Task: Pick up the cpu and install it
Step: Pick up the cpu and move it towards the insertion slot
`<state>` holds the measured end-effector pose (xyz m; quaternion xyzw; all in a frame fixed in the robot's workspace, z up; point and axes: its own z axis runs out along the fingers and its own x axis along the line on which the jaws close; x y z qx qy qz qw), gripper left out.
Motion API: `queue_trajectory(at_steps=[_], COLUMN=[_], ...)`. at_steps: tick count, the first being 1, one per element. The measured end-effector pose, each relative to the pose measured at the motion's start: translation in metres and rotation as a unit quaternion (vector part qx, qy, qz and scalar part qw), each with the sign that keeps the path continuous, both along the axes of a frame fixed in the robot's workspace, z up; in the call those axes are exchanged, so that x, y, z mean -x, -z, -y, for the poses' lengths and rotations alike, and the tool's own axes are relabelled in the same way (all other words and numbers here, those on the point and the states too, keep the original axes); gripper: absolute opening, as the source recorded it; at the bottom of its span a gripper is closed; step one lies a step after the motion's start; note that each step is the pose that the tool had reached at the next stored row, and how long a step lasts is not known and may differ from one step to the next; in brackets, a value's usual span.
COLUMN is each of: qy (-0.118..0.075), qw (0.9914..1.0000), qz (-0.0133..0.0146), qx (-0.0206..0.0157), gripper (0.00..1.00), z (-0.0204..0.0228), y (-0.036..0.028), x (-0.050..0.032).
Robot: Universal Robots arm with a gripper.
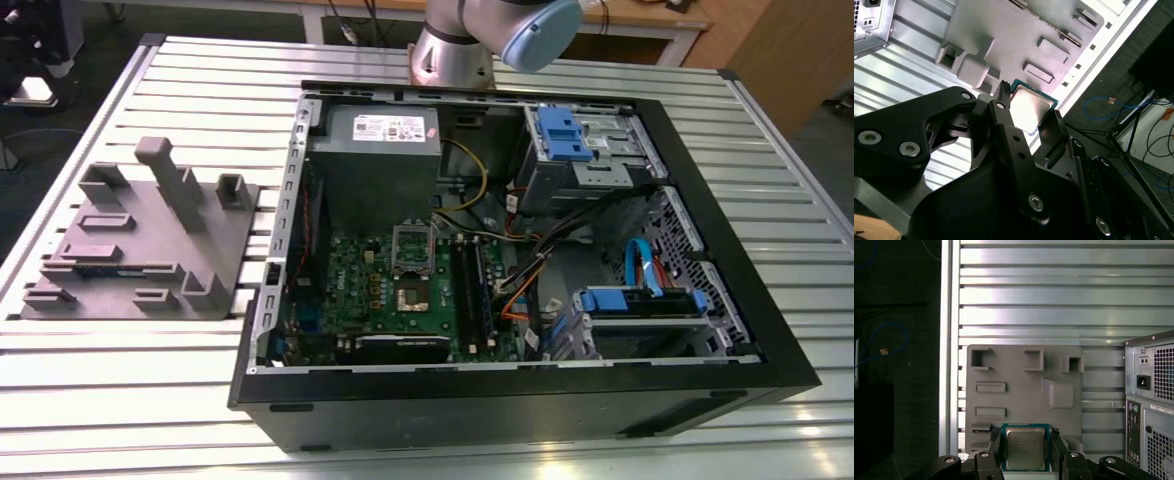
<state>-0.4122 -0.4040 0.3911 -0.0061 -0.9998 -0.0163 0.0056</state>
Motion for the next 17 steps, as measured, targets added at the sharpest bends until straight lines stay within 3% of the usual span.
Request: queue_trajectory(at_steps=[17], qy=[0.000], qw=[1.00000], qz=[0.0000], qx=[0.0000], gripper=[0.47], z=[0.0000], y=[0.0000], x=[-0.0115])
